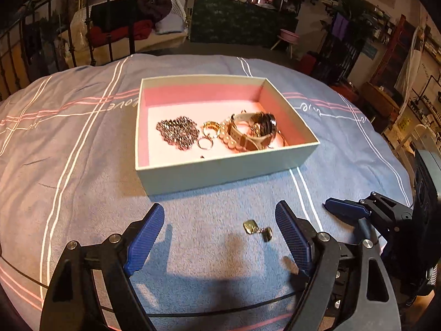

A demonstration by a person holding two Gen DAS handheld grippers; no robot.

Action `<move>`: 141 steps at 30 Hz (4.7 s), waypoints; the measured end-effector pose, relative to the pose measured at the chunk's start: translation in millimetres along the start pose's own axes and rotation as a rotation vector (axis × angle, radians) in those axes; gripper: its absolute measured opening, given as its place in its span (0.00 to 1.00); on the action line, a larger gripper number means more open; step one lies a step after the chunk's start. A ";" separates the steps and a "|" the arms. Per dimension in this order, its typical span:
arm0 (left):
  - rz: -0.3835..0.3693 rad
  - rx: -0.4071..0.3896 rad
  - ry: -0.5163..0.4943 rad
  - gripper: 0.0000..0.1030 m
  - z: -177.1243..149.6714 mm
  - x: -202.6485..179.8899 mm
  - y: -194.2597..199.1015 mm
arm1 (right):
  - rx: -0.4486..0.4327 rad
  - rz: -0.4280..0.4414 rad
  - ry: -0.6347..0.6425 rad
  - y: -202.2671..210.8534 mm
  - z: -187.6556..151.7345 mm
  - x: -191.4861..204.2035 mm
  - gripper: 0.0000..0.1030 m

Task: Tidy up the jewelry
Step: 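Move both open tools back toward the remaining small gold pieces, then grasp a small gold piece with the right tool, then carry the gold piece into the box and open the right tool, then grasp the gold heart pendant with the left tool while the right tool grasps a small gold piece, then lower both gold pieces into the box and open both tools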

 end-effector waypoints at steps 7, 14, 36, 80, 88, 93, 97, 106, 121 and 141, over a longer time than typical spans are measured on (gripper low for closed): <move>0.012 0.044 -0.042 0.66 -8.4 -9.9 -21.7 | -0.008 0.009 0.005 2.0 -7.6 0.0 0.80; 0.032 0.039 -0.042 0.64 -10.7 -4.2 -22.8 | -0.005 -0.001 0.017 0.5 -6.1 0.3 0.81; 0.037 0.032 0.004 0.22 -16.4 18.1 -12.0 | 0.014 0.085 0.112 -19.6 23.0 36.9 0.15; -0.017 -0.032 0.145 0.20 97.0 48.7 -31.6 | -0.099 -0.005 -0.004 -21.0 135.0 3.6 0.04; 0.015 -0.158 0.223 0.90 88.6 60.1 12.3 | -0.167 0.006 0.009 5.4 105.9 5.6 0.94; -0.003 -0.171 0.192 0.91 62.0 52.2 30.7 | -0.142 0.024 0.037 12.2 67.5 10.1 0.94; 0.017 -0.129 0.135 0.91 31.1 36.8 29.2 | -0.081 0.021 0.072 4.2 35.2 19.7 0.94; 0.002 -0.004 -0.037 0.75 -6.2 1.9 -4.0 | -0.024 0.044 0.095 -1.5 6.8 25.8 0.82; 0.029 0.009 -0.141 0.13 -11.4 -4.4 -25.3 | 0.005 0.066 0.116 -15.2 14.3 34.1 0.58; -0.022 -0.034 -0.040 0.12 9.9 2.9 2.1 | -0.094 0.058 0.105 12.3 41.4 30.7 0.12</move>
Point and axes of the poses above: each gripper's, at about its wrist camera, not at the fingertips, and y roughly against the way its jaws point, x to its left, z to its top, the point moved 2 cm from there along -y, roughly the way its jaws point, and after that the axes turned 13 degrees about -y, right-handed, at the moved point
